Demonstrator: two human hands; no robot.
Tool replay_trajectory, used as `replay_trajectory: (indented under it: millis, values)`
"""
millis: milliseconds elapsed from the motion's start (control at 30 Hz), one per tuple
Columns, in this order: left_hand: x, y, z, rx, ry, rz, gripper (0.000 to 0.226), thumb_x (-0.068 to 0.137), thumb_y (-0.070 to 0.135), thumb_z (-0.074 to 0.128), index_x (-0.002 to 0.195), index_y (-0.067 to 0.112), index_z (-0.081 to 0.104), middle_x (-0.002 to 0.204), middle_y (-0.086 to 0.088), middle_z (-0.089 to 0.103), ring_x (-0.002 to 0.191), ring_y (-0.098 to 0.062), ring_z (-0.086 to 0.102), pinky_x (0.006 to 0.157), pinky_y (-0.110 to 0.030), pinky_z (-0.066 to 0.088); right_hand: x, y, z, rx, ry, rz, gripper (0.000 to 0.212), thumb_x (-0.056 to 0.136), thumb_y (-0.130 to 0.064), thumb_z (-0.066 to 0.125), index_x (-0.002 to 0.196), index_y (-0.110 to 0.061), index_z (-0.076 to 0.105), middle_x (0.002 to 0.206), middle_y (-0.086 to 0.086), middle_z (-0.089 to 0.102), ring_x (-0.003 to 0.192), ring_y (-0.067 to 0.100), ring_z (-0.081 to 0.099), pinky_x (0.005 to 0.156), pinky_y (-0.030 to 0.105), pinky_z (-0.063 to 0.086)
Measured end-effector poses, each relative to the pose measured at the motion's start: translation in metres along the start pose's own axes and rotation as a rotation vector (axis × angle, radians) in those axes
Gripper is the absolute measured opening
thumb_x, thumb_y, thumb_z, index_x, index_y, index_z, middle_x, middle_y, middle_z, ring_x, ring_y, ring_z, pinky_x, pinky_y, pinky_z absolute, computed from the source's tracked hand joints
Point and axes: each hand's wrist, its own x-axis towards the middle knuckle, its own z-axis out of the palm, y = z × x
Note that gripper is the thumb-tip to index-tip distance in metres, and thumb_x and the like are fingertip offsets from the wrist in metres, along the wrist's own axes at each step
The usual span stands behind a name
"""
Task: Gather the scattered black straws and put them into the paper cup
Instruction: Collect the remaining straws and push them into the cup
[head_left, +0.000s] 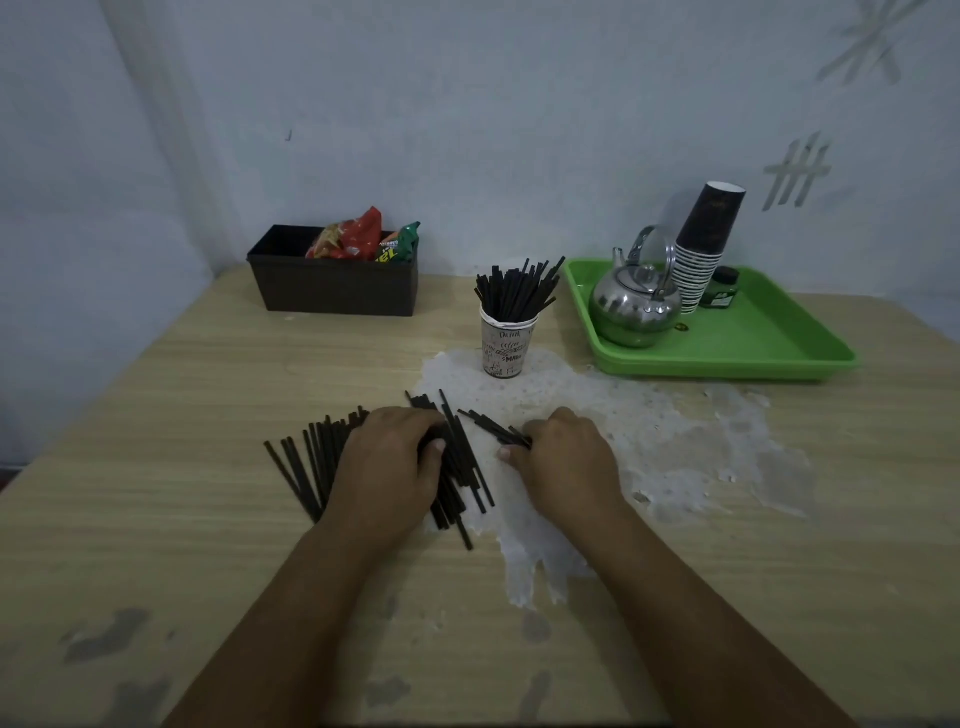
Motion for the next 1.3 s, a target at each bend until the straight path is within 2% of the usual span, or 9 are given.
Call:
replay_trajectory:
  millis: [167,400,633,733,833,933,1067,1233,1300]
  values:
    - [0.001,0.002,0.007,0.031,-0.044,0.037,0.033,0.088,0.035,0.048,0.114,0.020,0.062,0.108,0.002,0.066,0.104,-0.022,0.053,0.089,-0.046,0.045,-0.001,-0.002,0.005,-0.026,0.074,-0.033,0.034,0.096,-0.044,0.052,0.099,-0.015,0.070,0.098,0.007,0.061,0.093,0.026,0.058,0.074,0.034,0.041]
    - [0.000,0.002,0.008,0.040,-0.037,0.049,0.033,0.088,0.028,0.048,0.114,0.017,0.063,0.108,-0.001,0.067,0.104,-0.024,0.054,0.088,-0.046,0.047,-0.002,-0.011,0.018,-0.104,0.126,-0.021,0.015,0.099,-0.019,0.047,0.108,-0.010,0.055,0.111,0.009,0.059,0.104,0.026,0.054,0.080,0.035,0.044]
    - [0.000,0.001,0.009,0.030,-0.019,0.055,0.030,0.087,0.022,0.049,0.114,0.016,0.062,0.107,-0.002,0.067,0.103,-0.024,0.055,0.086,-0.045,0.047,-0.002,-0.014,0.024,-0.135,0.074,-0.022,0.016,0.099,-0.017,0.045,0.110,-0.010,0.052,0.110,0.010,0.059,0.101,0.027,0.055,0.080,0.035,0.042]
    - [0.000,0.001,0.010,0.019,-0.005,0.056,0.030,0.088,0.021,0.050,0.115,0.016,0.062,0.108,-0.002,0.067,0.103,-0.024,0.055,0.086,-0.044,0.047,-0.002,-0.019,0.021,-0.165,0.154,-0.015,0.015,0.077,-0.011,0.071,0.086,-0.007,0.060,0.081,0.012,0.063,0.074,0.027,0.061,0.061,0.034,0.046]
    - [-0.001,0.002,0.010,0.019,0.008,0.059,0.031,0.088,0.022,0.048,0.115,0.017,0.062,0.108,-0.001,0.067,0.103,-0.022,0.054,0.086,-0.043,0.047,-0.005,-0.021,0.023,-0.156,0.104,-0.016,0.012,0.077,-0.001,0.061,0.088,-0.005,0.060,0.085,0.012,0.063,0.078,0.030,0.061,0.064,0.036,0.047]
    - [-0.001,0.002,0.010,0.012,0.019,0.059,0.031,0.088,0.022,0.047,0.115,0.017,0.062,0.108,-0.001,0.067,0.103,-0.022,0.054,0.086,-0.042,0.047,-0.004,-0.018,0.022,-0.168,0.173,-0.023,0.021,0.061,-0.002,0.073,0.077,-0.006,0.061,0.072,0.011,0.060,0.065,0.028,0.059,0.054,0.033,0.047]
    - [0.000,0.002,0.010,0.013,0.024,0.072,0.031,0.089,0.022,0.046,0.114,0.017,0.063,0.106,-0.001,0.067,0.102,-0.022,0.055,0.086,-0.042,0.047,-0.002,-0.010,0.024,-0.087,0.152,-0.104,0.032,0.081,0.003,0.035,0.105,0.001,0.056,0.100,0.018,0.058,0.095,0.036,0.057,0.075,0.040,0.044]
    - [0.002,0.006,0.008,0.015,0.053,0.102,0.028,0.088,0.020,0.048,0.111,0.017,0.063,0.104,0.000,0.067,0.101,-0.022,0.055,0.086,-0.040,0.047,0.010,0.003,0.013,0.070,0.200,-0.140,0.011,0.100,-0.011,0.040,0.108,-0.009,0.047,0.091,0.008,0.062,0.084,0.029,0.060,0.066,0.033,0.031]
    - [0.005,0.009,0.008,0.005,0.064,0.118,0.028,0.088,0.019,0.048,0.112,0.016,0.064,0.104,-0.001,0.067,0.102,-0.022,0.055,0.086,-0.038,0.046,0.015,0.004,0.000,0.212,0.203,-0.143,0.014,0.101,-0.011,0.039,0.114,-0.010,0.045,0.090,0.001,0.058,0.088,0.025,0.060,0.064,0.031,0.030]
